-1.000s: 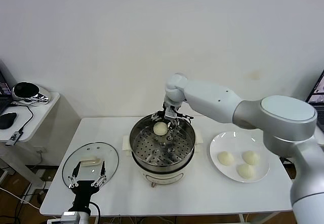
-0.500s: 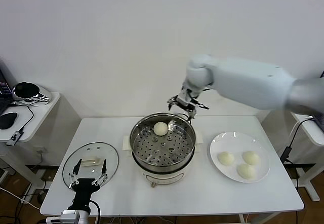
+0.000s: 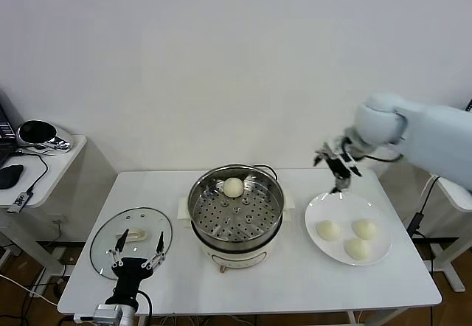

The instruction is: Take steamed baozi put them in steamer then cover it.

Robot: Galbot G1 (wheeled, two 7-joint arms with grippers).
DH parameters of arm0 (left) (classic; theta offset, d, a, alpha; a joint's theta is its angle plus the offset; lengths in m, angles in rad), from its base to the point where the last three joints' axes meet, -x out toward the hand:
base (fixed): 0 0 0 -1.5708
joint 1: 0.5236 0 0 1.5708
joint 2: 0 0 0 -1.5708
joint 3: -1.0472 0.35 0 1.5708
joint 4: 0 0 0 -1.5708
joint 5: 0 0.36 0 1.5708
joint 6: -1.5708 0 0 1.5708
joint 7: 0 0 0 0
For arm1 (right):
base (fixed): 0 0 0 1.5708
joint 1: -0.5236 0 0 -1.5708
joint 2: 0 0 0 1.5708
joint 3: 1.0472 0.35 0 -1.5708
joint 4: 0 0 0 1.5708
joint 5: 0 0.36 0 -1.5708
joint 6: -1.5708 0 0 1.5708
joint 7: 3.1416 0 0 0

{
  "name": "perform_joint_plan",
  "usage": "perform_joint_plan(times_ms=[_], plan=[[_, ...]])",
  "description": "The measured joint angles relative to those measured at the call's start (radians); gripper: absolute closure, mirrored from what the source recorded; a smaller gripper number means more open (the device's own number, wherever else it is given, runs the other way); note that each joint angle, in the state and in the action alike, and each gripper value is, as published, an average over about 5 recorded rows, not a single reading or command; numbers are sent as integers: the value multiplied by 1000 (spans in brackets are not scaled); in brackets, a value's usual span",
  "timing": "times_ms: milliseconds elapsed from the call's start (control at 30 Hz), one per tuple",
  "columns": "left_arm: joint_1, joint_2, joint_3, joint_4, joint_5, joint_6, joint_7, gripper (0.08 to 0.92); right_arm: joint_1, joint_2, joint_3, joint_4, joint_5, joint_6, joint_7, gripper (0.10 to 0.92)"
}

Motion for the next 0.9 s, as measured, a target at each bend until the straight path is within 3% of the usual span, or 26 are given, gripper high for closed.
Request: perform_joint_plan(times_ms=[400, 900], plan=[[8, -5, -12, 5, 3, 0, 4, 177, -326, -37, 222, -86, -104, -40, 29, 203], [22, -12, -36, 2, 21, -4, 3, 177, -562, 82, 386, -225, -194, 1, 53, 203]])
